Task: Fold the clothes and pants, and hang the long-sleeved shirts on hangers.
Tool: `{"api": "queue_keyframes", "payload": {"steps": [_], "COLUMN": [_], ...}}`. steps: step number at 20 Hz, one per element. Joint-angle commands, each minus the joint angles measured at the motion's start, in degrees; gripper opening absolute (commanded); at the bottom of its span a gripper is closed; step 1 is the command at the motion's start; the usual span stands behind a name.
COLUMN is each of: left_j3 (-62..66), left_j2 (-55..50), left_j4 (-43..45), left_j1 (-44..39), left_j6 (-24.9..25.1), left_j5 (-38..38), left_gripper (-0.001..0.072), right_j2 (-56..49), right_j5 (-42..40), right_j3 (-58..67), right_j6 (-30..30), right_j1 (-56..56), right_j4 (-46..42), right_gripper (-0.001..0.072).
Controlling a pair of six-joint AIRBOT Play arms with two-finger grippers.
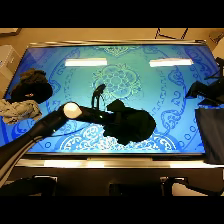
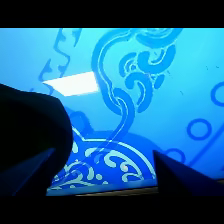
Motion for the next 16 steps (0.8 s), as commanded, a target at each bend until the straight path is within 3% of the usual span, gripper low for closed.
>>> {"api": "queue_keyframes", "payload": {"steps": [1,4,6,8,11,16], "left_j3": [3.19,1.7,-3.43,-10.51,-20.04,-22.16], "left_j2": [1.79,1.6,0.76,0.28,-0.09,-4.96], "left_j4": [3.98,4.46,4.17,3.23,-3.56,-16.15], "left_j1": [11.96,23.08,25.22,23.3,16.15,5.92], "left_j6": [3.45,3.21,2.84,4.33,4.92,7.91], "left_j5": [-10.78,-15.8,-17.38,-16.85,-6.01,3.89], "left_gripper": [0.0709,0.0708,0.0708,0.0708,0.0708,0.0708], "right_j2": [-0.96,-2.08,-2.67,-3.06,-3.78,-5.01], "right_j5": [-0.98,-4.15,-5.75,-7.54,-11.26,-12.48], "right_j3": [-1.03,-7.21,-13.92,-20.46,-26.88,-28.5], "right_j6": [-1.51,-3.02,-3.04,-3.72,-4.11,-4.46], "right_j1": [0.04,0.04,0.02,0.02,0.02,0.02], "right_j4": [7.91,11.08,11.87,12.94,13.03,14.1], "right_gripper": [0.0692,0.0693,0.0693,0.0694,0.0694,0.0694]}}
